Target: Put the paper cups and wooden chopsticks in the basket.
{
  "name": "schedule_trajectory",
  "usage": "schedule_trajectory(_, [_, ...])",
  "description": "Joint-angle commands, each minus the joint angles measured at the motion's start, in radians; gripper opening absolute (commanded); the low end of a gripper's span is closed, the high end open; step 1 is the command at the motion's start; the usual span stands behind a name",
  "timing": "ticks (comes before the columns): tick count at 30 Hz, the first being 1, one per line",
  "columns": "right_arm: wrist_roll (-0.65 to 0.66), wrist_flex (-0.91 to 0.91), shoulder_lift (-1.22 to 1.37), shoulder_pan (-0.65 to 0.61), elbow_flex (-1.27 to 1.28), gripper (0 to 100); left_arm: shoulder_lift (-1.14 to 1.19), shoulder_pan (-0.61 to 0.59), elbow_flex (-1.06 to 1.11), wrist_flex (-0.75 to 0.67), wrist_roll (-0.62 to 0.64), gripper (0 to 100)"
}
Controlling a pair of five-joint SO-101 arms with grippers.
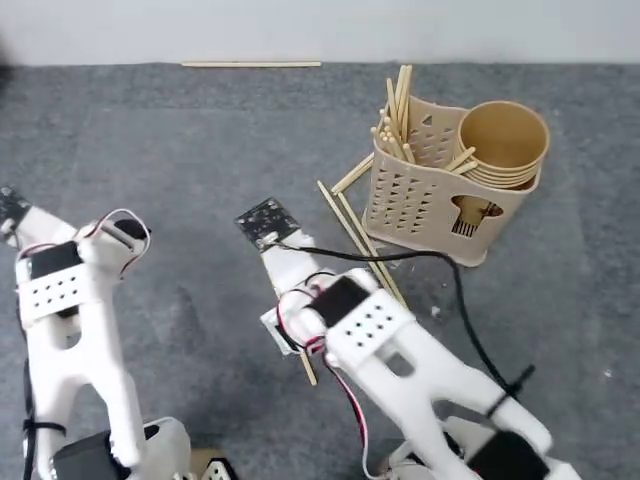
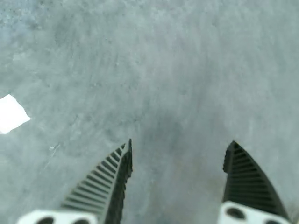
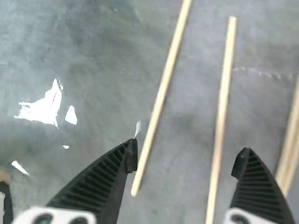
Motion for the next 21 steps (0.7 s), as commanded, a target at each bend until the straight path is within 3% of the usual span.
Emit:
schedule_trajectory(1, [-0.012, -0.094, 0.053, -0.027, -0.014, 32.8, -0.046, -0.009, 0.027, -0.084, -0.011, 30])
schedule_trajectory(5, [-0.005, -0.188, 0.119, -0.053, -0.014, 32.9, -0.046, -0.009, 0.038, -0.091, -0.011, 30])
schedule_trajectory(16, [0.183, -0.334, 0.314, -0.045, -0.014, 33.0, -0.046, -0.009, 0.036, -0.095, -0.011, 30])
schedule_trajectory(21, [0.242, -0.386, 0.355, 0.027, -0.014, 33.0, -0.046, -0.009, 0.038, -0.095, -0.011, 30])
